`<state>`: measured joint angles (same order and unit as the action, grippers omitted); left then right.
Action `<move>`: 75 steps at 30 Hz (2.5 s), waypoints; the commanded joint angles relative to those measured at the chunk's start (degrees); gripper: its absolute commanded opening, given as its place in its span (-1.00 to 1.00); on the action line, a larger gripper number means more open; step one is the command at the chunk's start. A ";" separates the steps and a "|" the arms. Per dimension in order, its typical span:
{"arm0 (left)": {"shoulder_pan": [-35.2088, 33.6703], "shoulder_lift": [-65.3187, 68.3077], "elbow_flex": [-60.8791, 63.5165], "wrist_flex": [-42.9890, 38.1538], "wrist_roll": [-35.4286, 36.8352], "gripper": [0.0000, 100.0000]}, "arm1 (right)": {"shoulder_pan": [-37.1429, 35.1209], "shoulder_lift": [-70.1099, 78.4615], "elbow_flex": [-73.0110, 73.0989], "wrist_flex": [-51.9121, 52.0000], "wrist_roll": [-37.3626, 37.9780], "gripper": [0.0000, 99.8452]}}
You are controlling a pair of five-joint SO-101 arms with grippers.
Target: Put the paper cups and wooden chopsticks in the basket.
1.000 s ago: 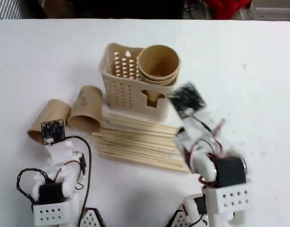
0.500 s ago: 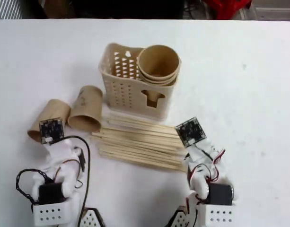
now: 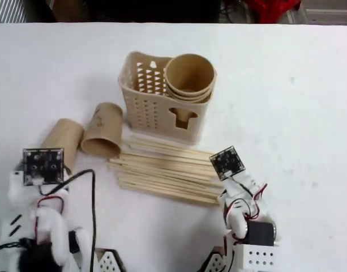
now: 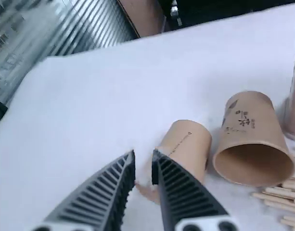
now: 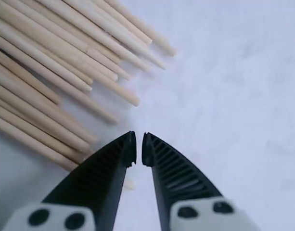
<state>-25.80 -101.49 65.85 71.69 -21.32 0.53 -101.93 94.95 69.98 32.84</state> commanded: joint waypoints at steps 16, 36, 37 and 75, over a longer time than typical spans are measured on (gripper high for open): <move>-14.46 55.16 -23.03 4.92 7.47 -0.22 | 0.22 -0.57 0.09 -1.36 0.44 -0.92; -14.37 70.73 -12.31 -18.11 25.93 -0.21 | 0.22 -0.57 0.18 -1.45 0.44 -0.92; -14.29 71.43 -12.31 -18.64 26.11 -0.21 | 0.22 -0.57 0.18 -1.45 0.44 -0.92; 7.52 73.54 -19.78 -35.08 32.62 -0.23 | 0.22 -0.57 1.93 -4.09 0.44 -0.92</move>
<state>-20.70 -28.09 48.62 40.22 10.68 0.62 -101.93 96.35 67.08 32.75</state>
